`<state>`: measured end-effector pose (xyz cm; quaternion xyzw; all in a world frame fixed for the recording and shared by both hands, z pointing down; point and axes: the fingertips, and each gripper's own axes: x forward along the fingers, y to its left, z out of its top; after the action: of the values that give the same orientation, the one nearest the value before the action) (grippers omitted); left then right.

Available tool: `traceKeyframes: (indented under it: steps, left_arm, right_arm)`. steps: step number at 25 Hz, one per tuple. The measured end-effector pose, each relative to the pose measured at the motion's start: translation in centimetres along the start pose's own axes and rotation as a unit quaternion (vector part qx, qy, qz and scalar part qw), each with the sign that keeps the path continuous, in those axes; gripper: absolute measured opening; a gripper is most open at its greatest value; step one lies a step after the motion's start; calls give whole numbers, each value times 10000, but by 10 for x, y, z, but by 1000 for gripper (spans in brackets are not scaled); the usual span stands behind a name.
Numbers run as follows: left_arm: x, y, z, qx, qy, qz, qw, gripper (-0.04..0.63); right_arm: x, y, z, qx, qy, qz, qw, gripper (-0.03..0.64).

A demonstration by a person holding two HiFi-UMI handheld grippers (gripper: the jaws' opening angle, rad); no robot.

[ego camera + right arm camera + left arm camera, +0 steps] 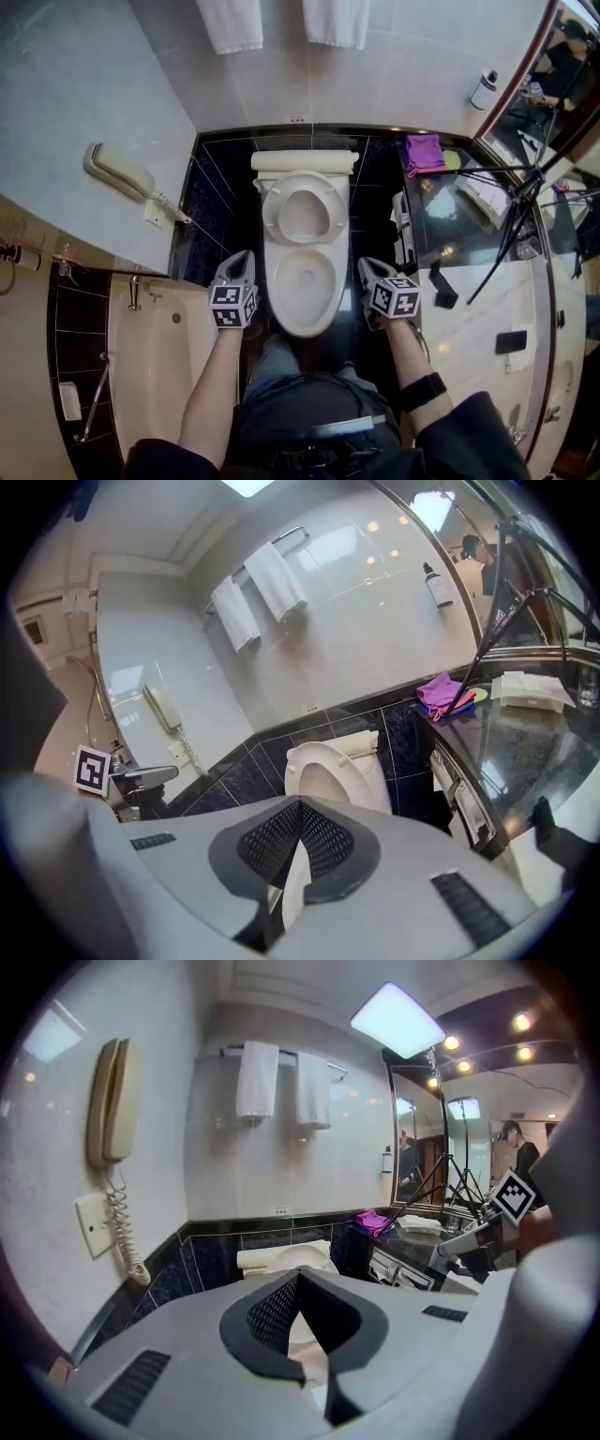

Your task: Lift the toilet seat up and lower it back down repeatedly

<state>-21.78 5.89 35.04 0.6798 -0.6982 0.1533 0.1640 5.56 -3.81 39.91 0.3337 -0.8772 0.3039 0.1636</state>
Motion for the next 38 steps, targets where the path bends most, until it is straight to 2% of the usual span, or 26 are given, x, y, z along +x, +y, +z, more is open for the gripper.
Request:
traceKeyframes:
  steps: [5,13,17,22,27,38]
  left_arm:
    - [-37,-8,-10,-90,-17,56,9999,0]
    - [-80,-21,-20,-225,-138,24,9996,0]
    - [-91,-25,-23,-338,-184,6,9993,0]
    - [-104,-27,-32,-283,-85,-53,9995,0]
    - [-103,-35,-35,-317,-167,-44,9993,0]
    - [-74,-33,-30,-246,-36,-119,9996,0]
  right_arm:
    - [-31,-14,-9,-172,42,-146,9997,17]
    - [-67,-25,-25,-49,-28,-301,9995,17]
    - [-74,-23,-30,-66,-41,-285,9996,17]
    - [-72,-13,-45,-39,36,-202,9998,17]
    - [-76,-18,-48,-82,68,-210,9997,17]
    - [-45,-24,-36,-947,336,-327,9944,18]
